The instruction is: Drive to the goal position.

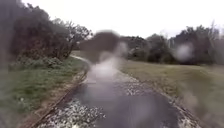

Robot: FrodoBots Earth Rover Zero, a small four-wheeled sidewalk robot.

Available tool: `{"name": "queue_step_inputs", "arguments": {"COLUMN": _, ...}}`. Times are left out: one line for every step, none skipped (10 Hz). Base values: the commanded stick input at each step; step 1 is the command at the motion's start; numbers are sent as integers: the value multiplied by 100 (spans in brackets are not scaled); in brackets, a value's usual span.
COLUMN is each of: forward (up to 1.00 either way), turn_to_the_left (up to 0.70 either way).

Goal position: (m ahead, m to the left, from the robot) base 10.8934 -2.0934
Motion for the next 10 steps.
{"name": "queue_step_inputs", "arguments": {"forward": 70, "turn_to_the_left": 0}}
{"name": "queue_step_inputs", "arguments": {"forward": 70, "turn_to_the_left": 0}}
{"name": "queue_step_inputs", "arguments": {"forward": 70, "turn_to_the_left": 0}}
{"name": "queue_step_inputs", "arguments": {"forward": 70, "turn_to_the_left": 0}}
{"name": "queue_step_inputs", "arguments": {"forward": 70, "turn_to_the_left": 0}}
{"name": "queue_step_inputs", "arguments": {"forward": 70, "turn_to_the_left": 0}}
{"name": "queue_step_inputs", "arguments": {"forward": 70, "turn_to_the_left": 0}}
{"name": "queue_step_inputs", "arguments": {"forward": 70, "turn_to_the_left": 0}}
{"name": "queue_step_inputs", "arguments": {"forward": 70, "turn_to_the_left": 0}}
{"name": "queue_step_inputs", "arguments": {"forward": 70, "turn_to_the_left": 0}}
